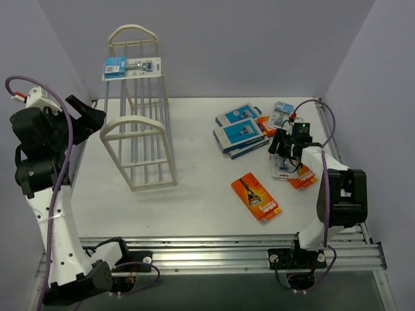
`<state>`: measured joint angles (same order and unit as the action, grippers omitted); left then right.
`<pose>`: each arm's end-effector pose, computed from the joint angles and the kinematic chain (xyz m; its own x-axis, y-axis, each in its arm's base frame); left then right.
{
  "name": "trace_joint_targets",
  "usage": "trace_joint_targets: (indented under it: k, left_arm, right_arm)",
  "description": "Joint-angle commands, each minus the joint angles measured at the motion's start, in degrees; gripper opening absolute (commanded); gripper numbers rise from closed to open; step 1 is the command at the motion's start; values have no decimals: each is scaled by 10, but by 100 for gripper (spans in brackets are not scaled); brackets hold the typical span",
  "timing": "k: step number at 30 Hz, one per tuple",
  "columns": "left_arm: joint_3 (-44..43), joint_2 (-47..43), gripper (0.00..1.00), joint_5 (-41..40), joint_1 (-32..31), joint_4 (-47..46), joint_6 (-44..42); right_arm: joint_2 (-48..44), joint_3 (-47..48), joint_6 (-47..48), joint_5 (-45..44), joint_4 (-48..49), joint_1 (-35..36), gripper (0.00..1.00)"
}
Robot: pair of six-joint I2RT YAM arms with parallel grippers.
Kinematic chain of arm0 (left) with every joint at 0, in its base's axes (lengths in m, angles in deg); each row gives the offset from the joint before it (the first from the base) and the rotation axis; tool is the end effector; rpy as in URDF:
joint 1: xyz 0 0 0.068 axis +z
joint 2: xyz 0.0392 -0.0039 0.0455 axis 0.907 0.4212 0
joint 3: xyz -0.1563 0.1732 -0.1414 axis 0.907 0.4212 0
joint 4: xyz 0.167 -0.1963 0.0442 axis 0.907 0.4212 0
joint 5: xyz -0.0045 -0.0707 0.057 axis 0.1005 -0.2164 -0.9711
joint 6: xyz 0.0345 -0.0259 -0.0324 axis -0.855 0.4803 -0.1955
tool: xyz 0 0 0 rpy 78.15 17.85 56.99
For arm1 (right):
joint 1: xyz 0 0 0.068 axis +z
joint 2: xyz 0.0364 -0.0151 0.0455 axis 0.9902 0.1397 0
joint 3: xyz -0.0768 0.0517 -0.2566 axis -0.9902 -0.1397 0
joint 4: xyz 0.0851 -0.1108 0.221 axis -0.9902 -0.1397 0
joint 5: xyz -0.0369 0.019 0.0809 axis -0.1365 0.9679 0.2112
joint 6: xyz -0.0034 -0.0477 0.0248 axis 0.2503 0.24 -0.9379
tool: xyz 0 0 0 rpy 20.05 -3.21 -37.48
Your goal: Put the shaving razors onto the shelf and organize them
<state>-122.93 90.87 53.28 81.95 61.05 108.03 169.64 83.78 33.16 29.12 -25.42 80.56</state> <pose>0.1689 0.0395 0.4796 -0.2278 -0.5383 -0.8114 -0.1055 0.8421 -0.5290 0.3548 -0.0009 0.2118 -0.5737 0.2444 -0.7818 -0.0257 0.9486 0.3154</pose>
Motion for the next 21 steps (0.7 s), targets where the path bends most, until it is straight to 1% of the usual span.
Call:
trace_joint_targets:
  k: [1, 4, 7, 9, 11, 12, 13, 18, 21]
  left_arm:
    - [-49, 43, 94, -10, -2, -27, -20]
    - [-65, 74, 95, 2, -2, -47, -26]
    - [-85, 106, 100, 17, -2, -57, -34]
    - [-95, 130, 93, 26, -2, -53, -44]
    - [-106, 143, 89, 37, -3, -53, -55]
    - [-108, 152, 84, 46, -3, -58, -57]
    - [-108, 154, 83, 51, -7, -60, -58]
    - [-110, 187, 81, 61, -26, -56, -86]
    - [-112, 197, 80, 54, -34, -52, -97]
  right_arm:
    - [-26, -5, 1, 13, 4, 3, 57]
    - [-27, -6, 1, 19, 7, 3, 57]
    - [-26, -8, 0, 23, 9, 4, 57]
    - [-25, -7, 1, 26, 12, 4, 57]
    - [-23, -6, -1, 30, 14, 4, 57]
    - [-22, -7, 0, 31, 14, 4, 57]
    - [-20, -7, 0, 31, 14, 4, 57]
    - [-15, -7, 0, 34, 17, 4, 57]
    - [-22, -6, 2, 34, 19, 3, 57]
